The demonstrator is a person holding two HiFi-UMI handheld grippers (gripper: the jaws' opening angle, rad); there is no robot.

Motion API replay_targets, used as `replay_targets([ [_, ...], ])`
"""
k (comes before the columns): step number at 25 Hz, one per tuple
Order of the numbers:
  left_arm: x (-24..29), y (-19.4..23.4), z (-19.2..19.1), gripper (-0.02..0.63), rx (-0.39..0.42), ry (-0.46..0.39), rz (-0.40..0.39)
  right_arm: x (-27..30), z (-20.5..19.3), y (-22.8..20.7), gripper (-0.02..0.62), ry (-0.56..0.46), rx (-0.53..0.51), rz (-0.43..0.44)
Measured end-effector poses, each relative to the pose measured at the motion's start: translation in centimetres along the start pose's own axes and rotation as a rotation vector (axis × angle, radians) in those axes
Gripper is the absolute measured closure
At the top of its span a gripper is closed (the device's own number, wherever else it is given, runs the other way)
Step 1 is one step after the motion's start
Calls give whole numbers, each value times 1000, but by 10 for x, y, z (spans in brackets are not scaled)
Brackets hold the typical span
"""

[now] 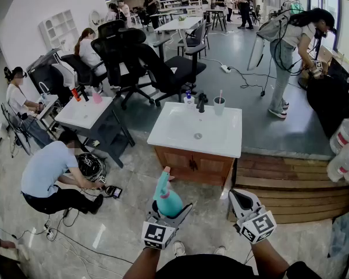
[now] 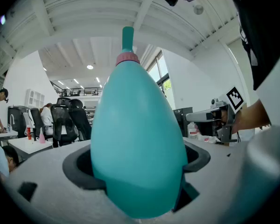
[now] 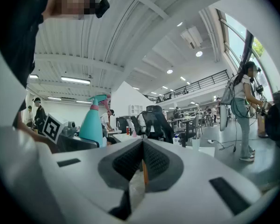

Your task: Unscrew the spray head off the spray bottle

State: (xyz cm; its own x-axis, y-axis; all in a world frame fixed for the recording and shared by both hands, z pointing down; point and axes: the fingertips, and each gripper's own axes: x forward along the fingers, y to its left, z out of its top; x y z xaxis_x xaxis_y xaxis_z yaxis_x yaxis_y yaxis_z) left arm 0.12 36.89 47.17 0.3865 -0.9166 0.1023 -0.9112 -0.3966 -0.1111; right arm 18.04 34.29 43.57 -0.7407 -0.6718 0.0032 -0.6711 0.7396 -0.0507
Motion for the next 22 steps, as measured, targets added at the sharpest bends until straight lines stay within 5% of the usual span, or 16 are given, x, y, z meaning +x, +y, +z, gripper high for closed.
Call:
replay_targets([
  [22, 5, 70, -6, 130, 6, -19, -60, 77, 1, 33, 591, 11, 5, -14],
])
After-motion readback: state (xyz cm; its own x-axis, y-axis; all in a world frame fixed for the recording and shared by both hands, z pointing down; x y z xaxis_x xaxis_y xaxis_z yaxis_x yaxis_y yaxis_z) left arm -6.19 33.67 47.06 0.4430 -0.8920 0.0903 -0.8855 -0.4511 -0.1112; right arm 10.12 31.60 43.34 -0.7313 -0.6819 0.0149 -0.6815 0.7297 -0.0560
